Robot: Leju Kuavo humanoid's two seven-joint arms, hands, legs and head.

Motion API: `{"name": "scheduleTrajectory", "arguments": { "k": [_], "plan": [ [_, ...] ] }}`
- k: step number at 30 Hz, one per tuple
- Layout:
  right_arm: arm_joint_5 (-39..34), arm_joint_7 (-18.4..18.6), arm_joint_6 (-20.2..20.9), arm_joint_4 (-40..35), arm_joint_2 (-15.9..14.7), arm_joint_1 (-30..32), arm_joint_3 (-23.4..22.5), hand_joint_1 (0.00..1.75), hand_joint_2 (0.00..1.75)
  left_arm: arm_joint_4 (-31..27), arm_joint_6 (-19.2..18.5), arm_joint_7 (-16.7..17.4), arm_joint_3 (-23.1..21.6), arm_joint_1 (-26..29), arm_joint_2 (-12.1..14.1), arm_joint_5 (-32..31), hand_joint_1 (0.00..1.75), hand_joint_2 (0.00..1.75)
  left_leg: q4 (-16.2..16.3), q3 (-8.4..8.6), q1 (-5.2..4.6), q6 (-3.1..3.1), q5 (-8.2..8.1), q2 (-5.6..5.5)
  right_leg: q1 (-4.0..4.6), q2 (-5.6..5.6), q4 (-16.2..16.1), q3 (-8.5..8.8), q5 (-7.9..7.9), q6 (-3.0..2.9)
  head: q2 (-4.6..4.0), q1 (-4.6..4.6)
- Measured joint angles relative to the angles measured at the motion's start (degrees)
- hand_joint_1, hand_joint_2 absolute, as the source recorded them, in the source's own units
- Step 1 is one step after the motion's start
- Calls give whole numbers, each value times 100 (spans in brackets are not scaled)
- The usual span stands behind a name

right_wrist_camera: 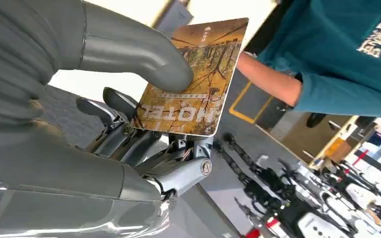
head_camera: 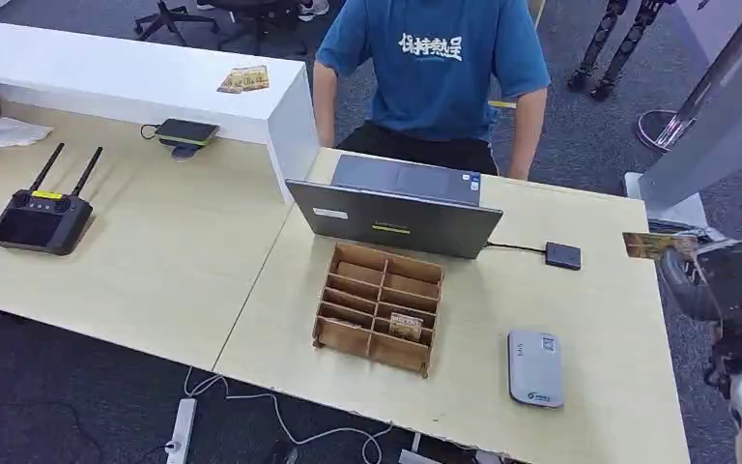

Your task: Pass the card to the sensor for recognition and then transmit it.

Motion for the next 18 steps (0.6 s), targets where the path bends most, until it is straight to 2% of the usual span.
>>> {"name": "scheduleTrajectory", "arguments": {
  "k": [7,18],
  "plan": [
    [-179,-22,193,-429,-109,810,-147,175,175,0,90,-15,72,1,-50,81,0,0,0,-5,0,1,-1,-1,0,-5,0,-2,-2,1,0,2],
    [-26,-64,107,-1065,-55,1970,-90,175,175,0,101,-109,177,19,-70,184,0,0,-2,-9,0,0,-1,-1,0,-5,0,-4,-4,2,0,2]
  ]
}}
